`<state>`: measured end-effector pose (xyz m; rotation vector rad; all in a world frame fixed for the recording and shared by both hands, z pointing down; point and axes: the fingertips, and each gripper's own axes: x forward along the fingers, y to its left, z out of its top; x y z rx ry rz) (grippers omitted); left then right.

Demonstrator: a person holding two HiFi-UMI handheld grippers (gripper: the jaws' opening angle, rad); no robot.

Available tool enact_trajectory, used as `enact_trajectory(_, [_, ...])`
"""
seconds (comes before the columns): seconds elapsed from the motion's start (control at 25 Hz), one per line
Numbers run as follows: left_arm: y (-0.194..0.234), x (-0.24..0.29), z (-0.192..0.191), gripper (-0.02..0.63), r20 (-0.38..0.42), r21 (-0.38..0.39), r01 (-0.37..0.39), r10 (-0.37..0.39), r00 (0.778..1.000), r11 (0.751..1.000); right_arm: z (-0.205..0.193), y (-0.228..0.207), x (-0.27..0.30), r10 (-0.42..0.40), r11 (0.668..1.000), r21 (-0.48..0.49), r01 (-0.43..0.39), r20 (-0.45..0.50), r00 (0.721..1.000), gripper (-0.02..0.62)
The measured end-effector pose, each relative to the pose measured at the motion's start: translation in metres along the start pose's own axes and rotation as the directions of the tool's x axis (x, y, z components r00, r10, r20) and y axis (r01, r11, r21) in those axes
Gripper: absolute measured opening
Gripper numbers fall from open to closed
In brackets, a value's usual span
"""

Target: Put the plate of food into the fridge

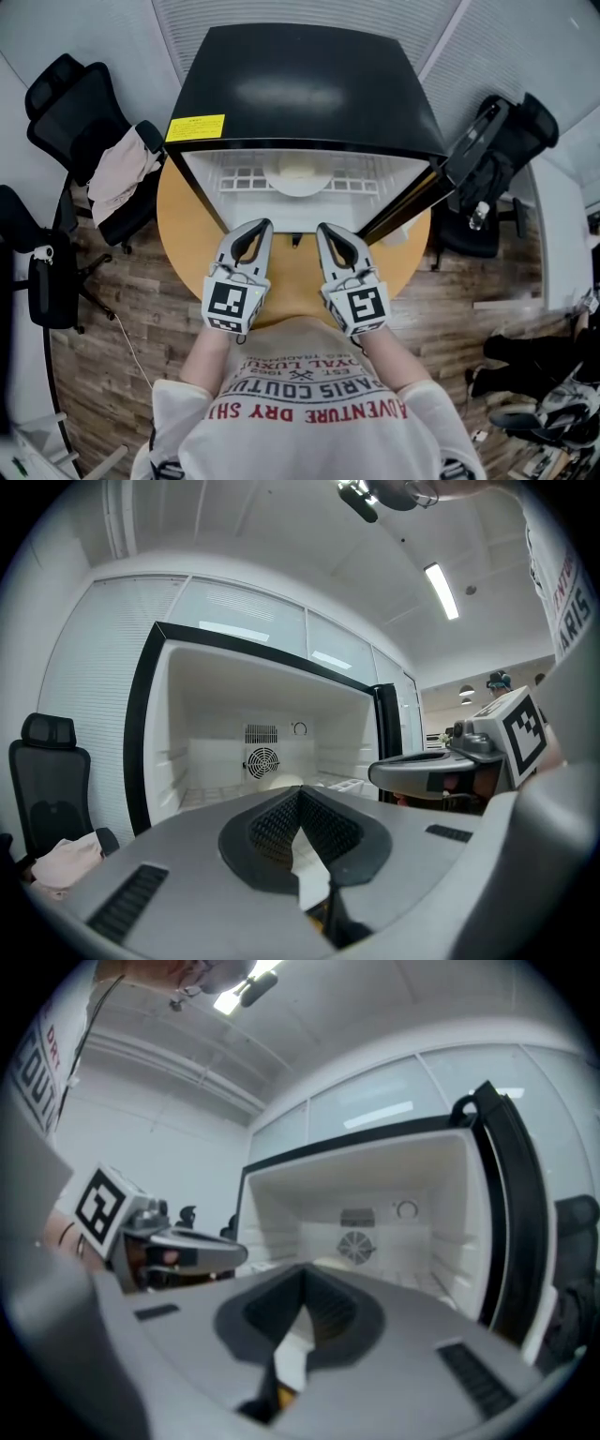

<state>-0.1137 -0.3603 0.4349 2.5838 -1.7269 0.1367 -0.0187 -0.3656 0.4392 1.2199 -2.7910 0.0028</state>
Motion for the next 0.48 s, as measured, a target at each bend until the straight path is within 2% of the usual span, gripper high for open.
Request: enact_trajectory(0.48, [0.0039,-0.0045,0.004,0.034,0.009,-0.008,-0.014,0.014,1.0,1.0,-0.0015,0.0011,0.002,0.002,1.0,-0.007,-0.002,-0.001,1.0,0.028])
